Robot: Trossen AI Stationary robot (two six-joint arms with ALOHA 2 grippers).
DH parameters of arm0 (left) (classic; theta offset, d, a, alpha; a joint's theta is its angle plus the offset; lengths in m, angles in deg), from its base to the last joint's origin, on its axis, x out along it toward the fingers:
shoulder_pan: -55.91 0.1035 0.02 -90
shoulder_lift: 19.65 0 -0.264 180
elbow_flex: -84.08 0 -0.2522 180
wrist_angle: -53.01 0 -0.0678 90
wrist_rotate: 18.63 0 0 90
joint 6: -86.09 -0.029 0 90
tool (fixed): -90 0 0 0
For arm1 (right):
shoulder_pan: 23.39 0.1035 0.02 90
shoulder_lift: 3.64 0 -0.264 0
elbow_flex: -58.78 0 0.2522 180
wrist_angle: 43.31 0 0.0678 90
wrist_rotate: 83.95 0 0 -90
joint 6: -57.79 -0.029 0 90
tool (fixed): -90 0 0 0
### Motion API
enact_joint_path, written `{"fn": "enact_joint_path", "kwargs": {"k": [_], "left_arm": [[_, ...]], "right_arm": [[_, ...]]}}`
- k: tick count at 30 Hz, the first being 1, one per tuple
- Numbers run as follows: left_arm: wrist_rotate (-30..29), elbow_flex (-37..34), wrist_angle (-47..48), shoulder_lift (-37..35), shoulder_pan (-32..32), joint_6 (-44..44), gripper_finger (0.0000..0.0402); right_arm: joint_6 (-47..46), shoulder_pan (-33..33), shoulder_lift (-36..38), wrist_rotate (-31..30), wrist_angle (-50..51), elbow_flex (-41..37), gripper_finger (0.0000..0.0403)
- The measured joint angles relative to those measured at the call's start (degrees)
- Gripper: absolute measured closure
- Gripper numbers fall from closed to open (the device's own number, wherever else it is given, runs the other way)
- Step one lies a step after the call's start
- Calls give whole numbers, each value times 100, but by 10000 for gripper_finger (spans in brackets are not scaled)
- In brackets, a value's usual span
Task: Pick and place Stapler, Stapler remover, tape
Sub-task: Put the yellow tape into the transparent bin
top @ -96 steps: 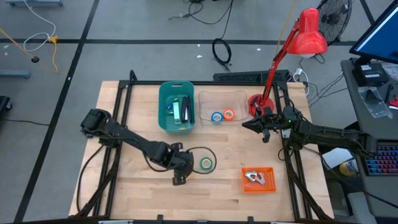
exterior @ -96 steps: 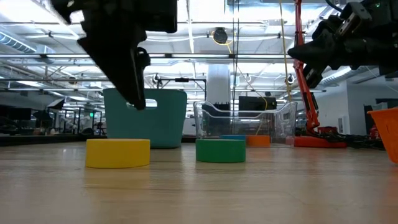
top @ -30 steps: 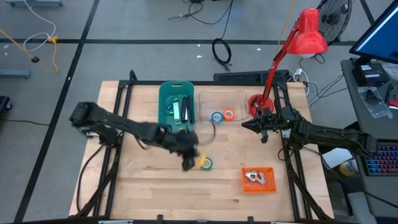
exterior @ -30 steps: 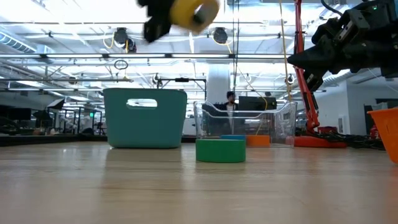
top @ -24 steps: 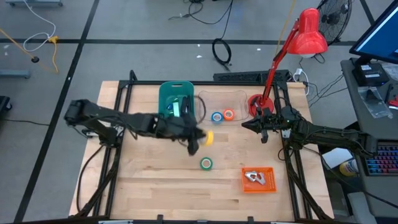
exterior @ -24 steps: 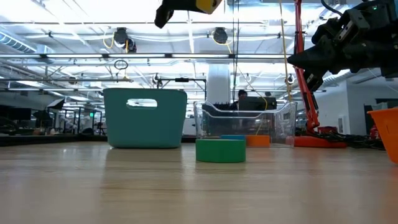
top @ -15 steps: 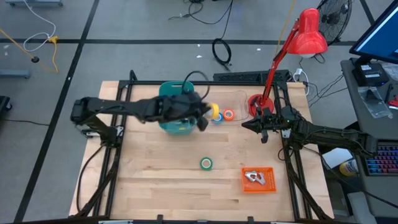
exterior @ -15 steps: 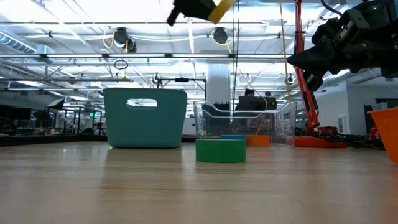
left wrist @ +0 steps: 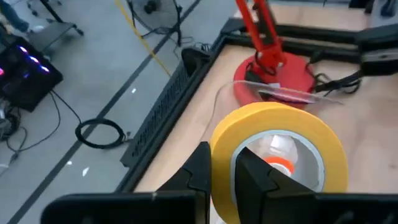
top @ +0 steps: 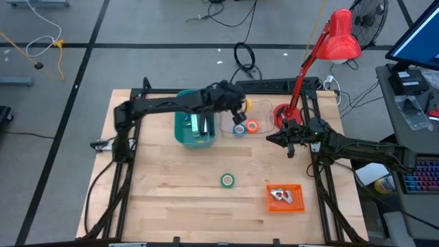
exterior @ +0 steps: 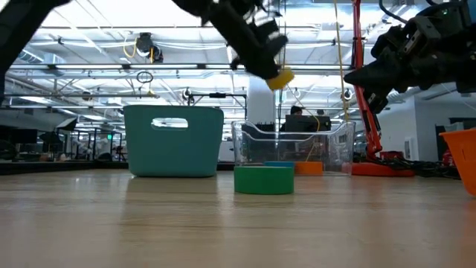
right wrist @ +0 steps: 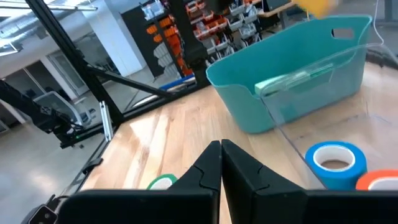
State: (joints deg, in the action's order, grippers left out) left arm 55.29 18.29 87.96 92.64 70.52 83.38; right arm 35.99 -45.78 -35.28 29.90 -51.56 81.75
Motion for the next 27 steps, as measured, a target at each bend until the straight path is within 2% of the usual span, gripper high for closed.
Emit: {"fn": "enact_joint_path", "kwargs": {"k": [6, 12, 16, 27], "left_arm": [[419, 409, 635, 644, 367, -152, 365], [722, 415, 937, 906, 473, -267, 365], [758, 421, 935, 1000, 368, -583, 365], [691, 423, 1397, 1357, 306, -1587, 365]], "right_arm": [[-1, 0, -2, 0, 161, 0, 399], [-47, -1, -13, -46, 212, 0, 399], [-130, -4, -15, -307, 218, 0, 399], [-181, -7, -31, -323, 334, 0, 399]]}}
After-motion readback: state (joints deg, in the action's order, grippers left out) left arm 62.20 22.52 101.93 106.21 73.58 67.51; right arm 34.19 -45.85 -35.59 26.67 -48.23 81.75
